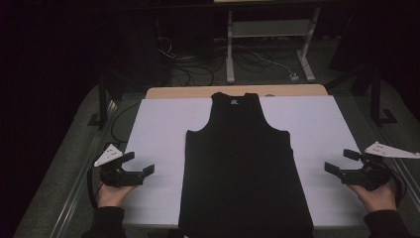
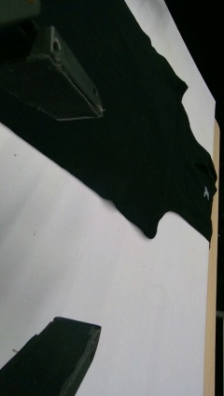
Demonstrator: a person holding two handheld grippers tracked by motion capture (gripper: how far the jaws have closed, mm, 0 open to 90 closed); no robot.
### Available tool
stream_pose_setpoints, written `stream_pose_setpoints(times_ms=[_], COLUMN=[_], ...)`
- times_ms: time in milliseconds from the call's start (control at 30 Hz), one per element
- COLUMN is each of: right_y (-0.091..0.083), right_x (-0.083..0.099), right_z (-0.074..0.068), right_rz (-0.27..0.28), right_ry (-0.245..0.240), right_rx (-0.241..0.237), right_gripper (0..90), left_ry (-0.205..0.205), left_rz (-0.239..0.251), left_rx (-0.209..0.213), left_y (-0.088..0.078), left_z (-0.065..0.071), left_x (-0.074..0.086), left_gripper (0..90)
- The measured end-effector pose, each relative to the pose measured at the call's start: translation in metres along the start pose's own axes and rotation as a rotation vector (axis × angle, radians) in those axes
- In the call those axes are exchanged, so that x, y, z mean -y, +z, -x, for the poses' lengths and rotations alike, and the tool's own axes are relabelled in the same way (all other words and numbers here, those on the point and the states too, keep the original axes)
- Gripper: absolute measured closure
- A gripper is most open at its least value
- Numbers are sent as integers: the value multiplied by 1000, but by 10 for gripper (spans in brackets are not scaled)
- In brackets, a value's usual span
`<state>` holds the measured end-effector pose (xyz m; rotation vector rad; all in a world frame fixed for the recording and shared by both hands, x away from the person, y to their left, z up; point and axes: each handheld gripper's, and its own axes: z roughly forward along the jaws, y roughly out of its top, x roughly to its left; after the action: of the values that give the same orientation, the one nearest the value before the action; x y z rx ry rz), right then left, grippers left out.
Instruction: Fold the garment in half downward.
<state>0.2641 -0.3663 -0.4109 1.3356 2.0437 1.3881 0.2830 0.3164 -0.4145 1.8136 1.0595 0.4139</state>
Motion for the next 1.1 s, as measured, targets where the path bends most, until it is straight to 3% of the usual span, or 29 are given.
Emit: stream_pose_setpoints(times_ms=[700,1100], right_y=[-1,-1], right_x=[-3,-11], right_z=[0,-4], right_rz=[-15,-26], right_ry=[-5,-13], right_rx=[-5,-13], right_gripper=[0,0], left_ry=[49,79], left_rz=[1,-27], left_rx=[27,12], left_y=[3,7], left_z=[7,8], left_x=[-3,-5], left_gripper=[0,0])
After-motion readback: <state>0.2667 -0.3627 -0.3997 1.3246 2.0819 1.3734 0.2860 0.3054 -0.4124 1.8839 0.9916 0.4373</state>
